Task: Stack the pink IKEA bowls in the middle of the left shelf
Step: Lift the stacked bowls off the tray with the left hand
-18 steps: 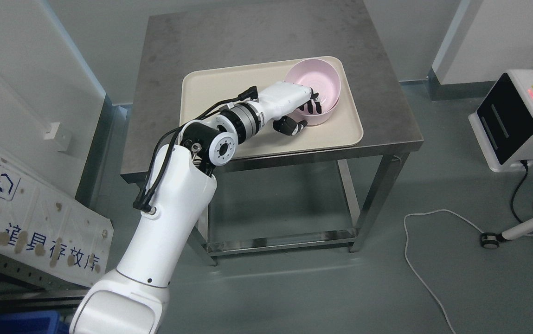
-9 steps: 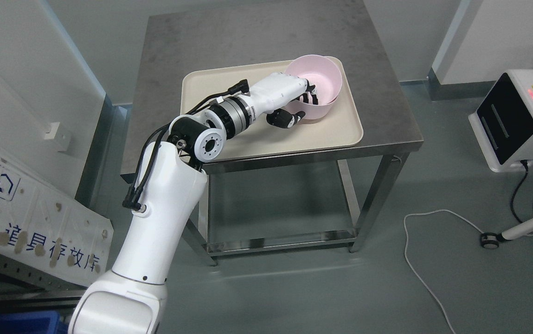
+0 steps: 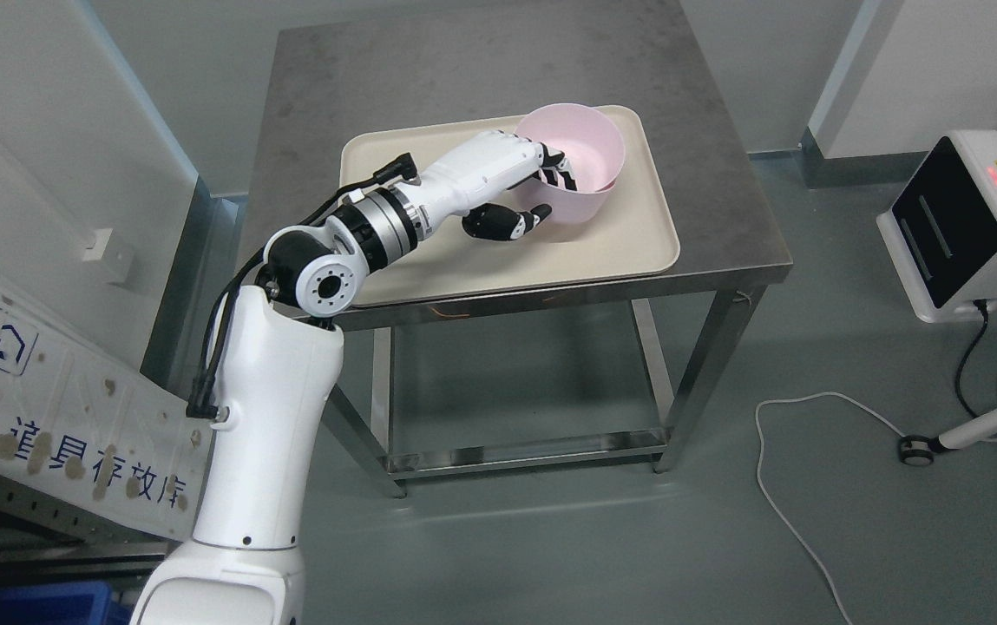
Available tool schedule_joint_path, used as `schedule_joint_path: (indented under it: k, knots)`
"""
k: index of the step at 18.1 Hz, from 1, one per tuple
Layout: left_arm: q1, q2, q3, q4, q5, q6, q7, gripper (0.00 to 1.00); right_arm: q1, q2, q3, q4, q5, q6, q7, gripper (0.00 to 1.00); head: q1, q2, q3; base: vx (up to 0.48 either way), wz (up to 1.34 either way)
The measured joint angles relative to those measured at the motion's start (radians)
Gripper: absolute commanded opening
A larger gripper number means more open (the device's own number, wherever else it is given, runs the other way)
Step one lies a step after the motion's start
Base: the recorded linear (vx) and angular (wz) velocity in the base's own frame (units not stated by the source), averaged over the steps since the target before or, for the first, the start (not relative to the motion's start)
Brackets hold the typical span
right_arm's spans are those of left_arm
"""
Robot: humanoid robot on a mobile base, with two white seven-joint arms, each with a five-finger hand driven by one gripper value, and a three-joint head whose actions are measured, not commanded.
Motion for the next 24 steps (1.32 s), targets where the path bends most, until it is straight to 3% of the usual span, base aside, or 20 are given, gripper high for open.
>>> schedule_joint_path:
  k: [9, 24]
  knots:
    - [0.026, 0.0, 0.131, -0.056, 0.111, -0.059, 0.006, 0.01, 0.0, 0.0, 0.0, 0.0, 0.0, 0.0, 0.001, 1.0, 0.0, 0.0, 0.0, 0.001, 0.0]
    - [-0.01, 0.0, 0.221, -0.086, 0.128, -0.042, 0.003, 0.01, 0.0, 0.0, 0.0, 0.0, 0.0, 0.0, 0.001, 1.0, 0.0, 0.0, 0.0, -0.028, 0.01]
